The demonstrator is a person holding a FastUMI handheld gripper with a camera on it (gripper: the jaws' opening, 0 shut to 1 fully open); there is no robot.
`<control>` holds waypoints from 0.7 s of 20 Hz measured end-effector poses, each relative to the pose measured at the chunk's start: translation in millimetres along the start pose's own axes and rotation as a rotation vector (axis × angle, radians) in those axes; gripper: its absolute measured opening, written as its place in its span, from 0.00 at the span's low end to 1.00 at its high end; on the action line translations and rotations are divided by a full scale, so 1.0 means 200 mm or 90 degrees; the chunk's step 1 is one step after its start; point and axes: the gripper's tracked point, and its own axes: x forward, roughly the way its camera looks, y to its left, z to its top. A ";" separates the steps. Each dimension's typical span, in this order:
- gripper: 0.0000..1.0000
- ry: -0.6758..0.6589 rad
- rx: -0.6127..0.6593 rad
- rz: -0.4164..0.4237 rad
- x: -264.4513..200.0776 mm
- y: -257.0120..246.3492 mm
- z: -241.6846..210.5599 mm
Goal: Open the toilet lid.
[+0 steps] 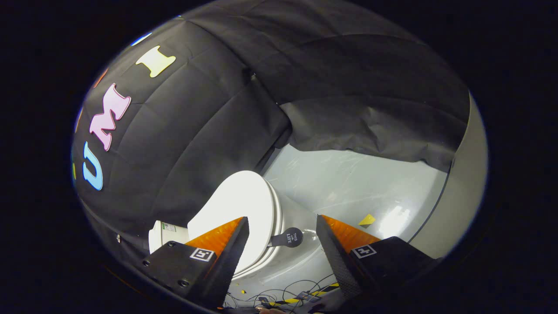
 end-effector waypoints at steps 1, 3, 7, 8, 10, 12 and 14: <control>0.98 0.008 0.009 0.003 0.02 -0.01 -0.02; 0.98 0.024 0.028 0.007 0.08 -0.02 -0.06; 0.98 0.055 0.062 0.019 0.17 -0.06 -0.13; 0.97 0.064 0.076 0.028 0.19 -0.06 -0.14; 0.97 0.088 0.102 0.041 0.23 -0.06 -0.19; 0.95 0.108 0.115 0.051 0.26 -0.07 -0.23; 0.95 0.128 0.130 0.064 0.29 -0.07 -0.25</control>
